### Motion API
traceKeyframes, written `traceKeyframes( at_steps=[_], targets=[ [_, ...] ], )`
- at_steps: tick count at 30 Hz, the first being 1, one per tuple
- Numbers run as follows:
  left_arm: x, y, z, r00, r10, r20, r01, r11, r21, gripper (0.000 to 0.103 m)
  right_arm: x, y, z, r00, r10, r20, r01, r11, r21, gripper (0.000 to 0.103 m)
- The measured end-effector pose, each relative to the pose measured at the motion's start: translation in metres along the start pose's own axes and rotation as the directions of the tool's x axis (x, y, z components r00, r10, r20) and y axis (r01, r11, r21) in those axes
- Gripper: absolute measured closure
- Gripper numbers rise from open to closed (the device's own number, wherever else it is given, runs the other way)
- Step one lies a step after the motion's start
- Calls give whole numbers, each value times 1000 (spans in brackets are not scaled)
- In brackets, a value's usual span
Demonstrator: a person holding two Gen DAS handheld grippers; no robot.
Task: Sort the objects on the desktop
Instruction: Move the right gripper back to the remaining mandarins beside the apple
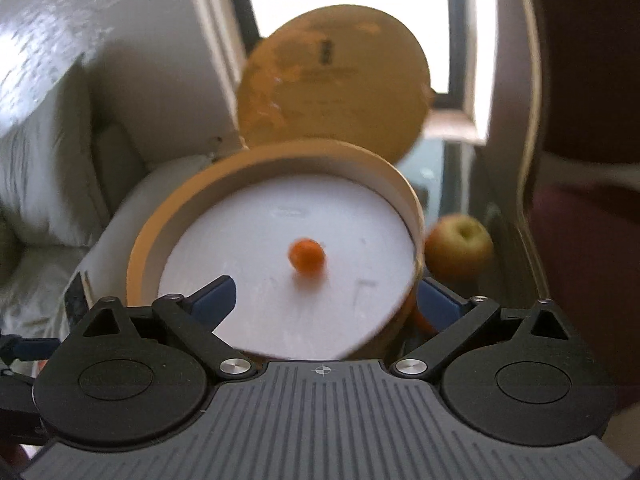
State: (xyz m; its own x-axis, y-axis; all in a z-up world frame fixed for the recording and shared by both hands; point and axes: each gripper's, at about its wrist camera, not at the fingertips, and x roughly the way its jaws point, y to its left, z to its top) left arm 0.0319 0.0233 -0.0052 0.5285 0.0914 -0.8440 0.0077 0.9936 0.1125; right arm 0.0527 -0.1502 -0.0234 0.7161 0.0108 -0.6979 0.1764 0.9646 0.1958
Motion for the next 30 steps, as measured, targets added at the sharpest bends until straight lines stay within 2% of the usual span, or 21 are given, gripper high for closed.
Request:
traceKeyframes(
  at_steps=[4,7,11,13,15,18,23,26,30],
  targets=[
    [-2,-13,-1,1000,-7,4,6,998,55,1,-7,-19,-6,1000,-2,-4,3,997,72,3],
    [-4,-19,-1,1000,-2,7,2,997,80,1,-5,-30,-8,999,-6,-44,10,995,96,3],
    [-3,-24,0,1000,7,8,-8,995,96,1,-4,-36,-13,997,-35,-66,40,997,69,3],
    [-2,-26,1,1000,6,5,-6,995,102,1,-1,-40,-15,995,-27,-96,33,997,67,8],
    [-1,-28,1,1000,2,0,-3,994,111,1,6,-47,-18,987,1,-160,15,995,96,13],
    [2,-32,2,1000,-1,-4,1,992,123,1,14,-56,-23,969,-9,-247,44,990,133,16],
    [7,-38,5,1000,1,-9,1,990,142,1,24,-68,-33,941,37,-337,24,984,177,26],
    [9,-41,6,1000,-5,-12,7,988,154,1,28,-78,-36,936,31,-351,54,972,229,26],
    [14,-42,7,1000,-5,-24,8,988,155,1,29,-93,-34,949,49,-310,50,951,304,27]
  ],
)
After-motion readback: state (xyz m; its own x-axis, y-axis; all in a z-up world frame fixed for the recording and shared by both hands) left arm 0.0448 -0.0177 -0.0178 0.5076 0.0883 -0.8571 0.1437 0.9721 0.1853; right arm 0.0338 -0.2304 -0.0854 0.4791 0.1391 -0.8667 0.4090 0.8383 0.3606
